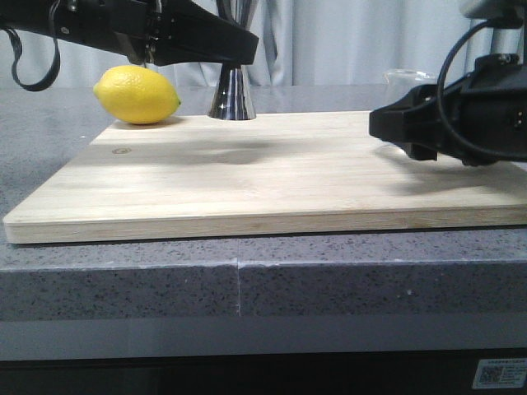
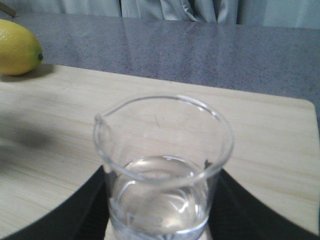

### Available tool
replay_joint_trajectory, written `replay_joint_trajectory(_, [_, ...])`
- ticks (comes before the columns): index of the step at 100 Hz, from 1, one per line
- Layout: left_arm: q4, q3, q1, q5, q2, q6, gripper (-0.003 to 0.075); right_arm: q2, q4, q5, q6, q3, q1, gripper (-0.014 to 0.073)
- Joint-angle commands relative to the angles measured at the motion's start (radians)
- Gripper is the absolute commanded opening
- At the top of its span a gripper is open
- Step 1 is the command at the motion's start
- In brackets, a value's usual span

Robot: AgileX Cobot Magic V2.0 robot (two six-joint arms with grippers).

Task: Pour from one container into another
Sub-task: 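Lift the beaker with the right gripper over the jigger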

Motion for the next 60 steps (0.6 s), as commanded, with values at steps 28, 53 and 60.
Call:
replay_joint_trajectory(28, [-0.063,-0.028,-0.007,-0.139,-0.058,-0.007,0.0113,-0.146,-0.141,0.142,-0.002,-0.173,0.0,0.0277])
replay_joint_trajectory(53, [-0.063,-0.028,-0.007,-0.152,-0.058,-0.007,0.0113,-0.186,-0.213,0.269,0.0,-0.287,0.0,0.0277])
replay_joint_trajectory(60, [-0.063,-0.028,-0.007,-0.154,-0.058,-0.007,0.0113,-0.193,-0.221,0.291,0.0,-0.312,0.0,0.0277])
